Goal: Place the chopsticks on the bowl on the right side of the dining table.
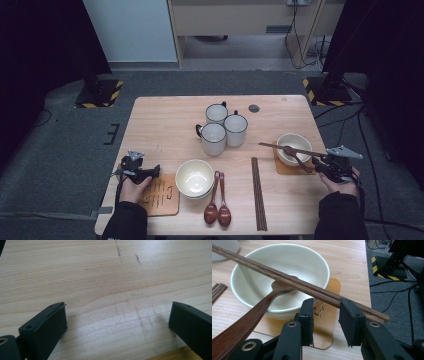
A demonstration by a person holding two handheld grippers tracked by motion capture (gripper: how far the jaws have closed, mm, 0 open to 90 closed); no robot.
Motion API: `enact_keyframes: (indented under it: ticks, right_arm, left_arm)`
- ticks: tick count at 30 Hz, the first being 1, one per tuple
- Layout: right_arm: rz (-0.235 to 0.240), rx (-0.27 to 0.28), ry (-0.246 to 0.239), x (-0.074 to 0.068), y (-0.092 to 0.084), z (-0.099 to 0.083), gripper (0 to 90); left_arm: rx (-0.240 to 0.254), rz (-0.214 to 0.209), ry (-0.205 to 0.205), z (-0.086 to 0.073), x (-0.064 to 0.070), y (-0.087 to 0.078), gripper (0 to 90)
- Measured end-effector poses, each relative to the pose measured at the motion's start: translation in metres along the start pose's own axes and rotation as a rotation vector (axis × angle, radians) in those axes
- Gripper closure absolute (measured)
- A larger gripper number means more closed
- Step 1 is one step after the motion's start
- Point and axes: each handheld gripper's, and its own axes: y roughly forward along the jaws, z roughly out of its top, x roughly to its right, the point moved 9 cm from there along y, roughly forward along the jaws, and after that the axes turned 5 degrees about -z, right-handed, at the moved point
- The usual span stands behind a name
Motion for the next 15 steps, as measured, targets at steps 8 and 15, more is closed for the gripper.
enact_keyframes:
  ticks: [8, 15]
  right_arm:
    - [-0.008, 0.002, -0.006, 0.0024, 0.0044, 0.0027, 62.8]
    - [-0.009, 0.004, -0.004, 0.0043, 0.006, 0.0043, 62.5]
  left_arm:
    - [0.0, 0.0, 0.0, 0.0, 0.0, 0.0, 0.7]
    - [0.0, 0.0, 0.0, 0.0, 0.0, 0.0, 0.7]
